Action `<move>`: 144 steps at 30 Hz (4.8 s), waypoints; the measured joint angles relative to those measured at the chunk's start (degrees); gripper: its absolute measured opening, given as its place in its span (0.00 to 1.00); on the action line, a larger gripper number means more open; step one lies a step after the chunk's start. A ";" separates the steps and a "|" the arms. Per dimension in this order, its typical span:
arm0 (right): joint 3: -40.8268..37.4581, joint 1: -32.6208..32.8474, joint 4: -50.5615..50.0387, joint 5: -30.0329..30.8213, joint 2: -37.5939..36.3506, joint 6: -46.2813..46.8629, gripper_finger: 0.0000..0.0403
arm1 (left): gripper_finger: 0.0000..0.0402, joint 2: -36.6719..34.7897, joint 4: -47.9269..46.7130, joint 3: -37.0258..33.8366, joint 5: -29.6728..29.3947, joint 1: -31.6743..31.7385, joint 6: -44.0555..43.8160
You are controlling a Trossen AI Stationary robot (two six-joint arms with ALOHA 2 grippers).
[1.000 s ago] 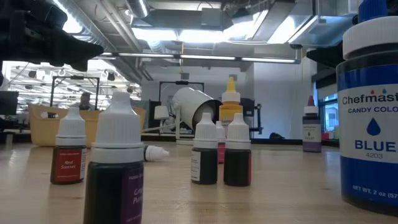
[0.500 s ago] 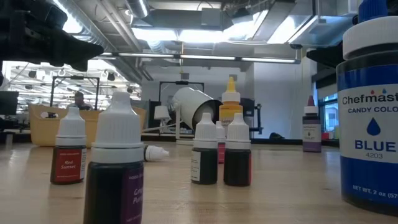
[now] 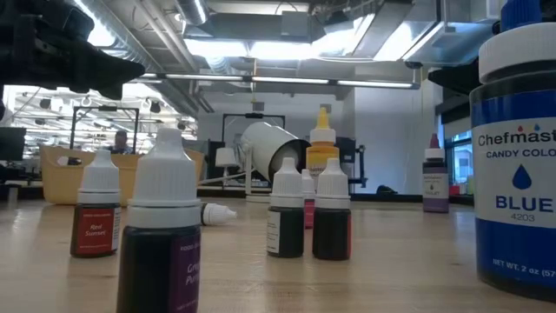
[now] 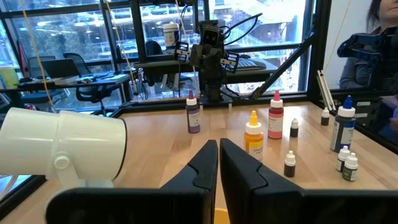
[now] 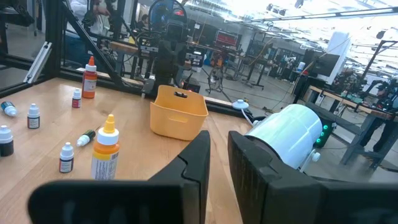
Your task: Pick & Place food coloring
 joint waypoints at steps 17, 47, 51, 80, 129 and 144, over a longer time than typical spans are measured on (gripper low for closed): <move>0.01 -0.01 -0.02 -0.01 0.00 0.00 0.15 | 0.03 0.00 -0.01 0.00 0.01 -0.01 0.00; 0.01 -0.01 0.00 -0.01 0.00 0.00 0.15 | 0.03 0.00 -0.01 0.00 0.00 0.00 0.00; 0.01 0.00 0.00 -0.01 0.01 0.00 0.15 | 0.03 0.00 -0.01 0.00 0.00 -0.01 0.00; 0.01 -0.01 0.00 -0.03 0.00 13.25 0.15 | 0.04 -0.01 -0.01 0.00 0.02 -0.01 0.00; 0.01 0.01 2.86 1.56 0.00 6.19 0.15 | 0.18 0.00 7.36 -0.02 -4.79 0.00 4.25; 0.01 -0.01 2.89 3.17 0.00 6.39 0.15 | 0.53 0.00 7.71 -0.02 -2.98 0.00 0.76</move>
